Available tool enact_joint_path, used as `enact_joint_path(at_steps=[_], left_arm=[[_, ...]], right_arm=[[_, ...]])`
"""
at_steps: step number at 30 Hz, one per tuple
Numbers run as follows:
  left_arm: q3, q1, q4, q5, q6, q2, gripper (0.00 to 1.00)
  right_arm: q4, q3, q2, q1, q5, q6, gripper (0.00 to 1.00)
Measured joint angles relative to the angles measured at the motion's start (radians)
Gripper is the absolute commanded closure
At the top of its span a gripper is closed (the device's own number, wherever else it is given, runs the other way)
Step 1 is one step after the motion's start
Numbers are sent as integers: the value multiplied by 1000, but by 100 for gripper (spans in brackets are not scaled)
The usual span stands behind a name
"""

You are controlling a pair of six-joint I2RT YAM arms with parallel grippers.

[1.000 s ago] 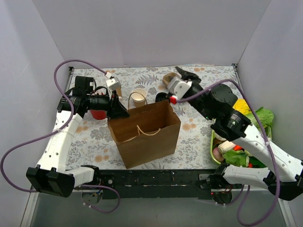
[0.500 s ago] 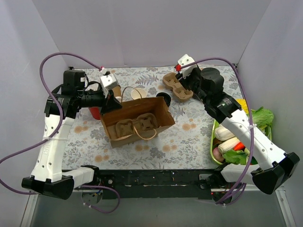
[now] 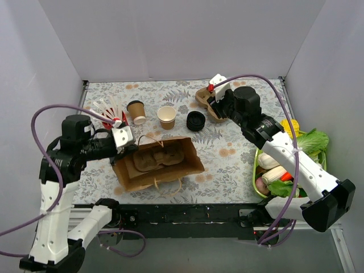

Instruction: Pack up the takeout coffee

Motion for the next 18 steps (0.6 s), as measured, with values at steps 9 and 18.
enact_joint_path(at_steps=[9, 18], left_arm=[[-42, -1, -60, 87, 40, -144, 100], [-138, 51, -106, 116, 247, -305, 100]], right_arm=[[-15, -35, 7, 0, -42, 21, 51], [-22, -39, 34, 0, -84, 34, 51]])
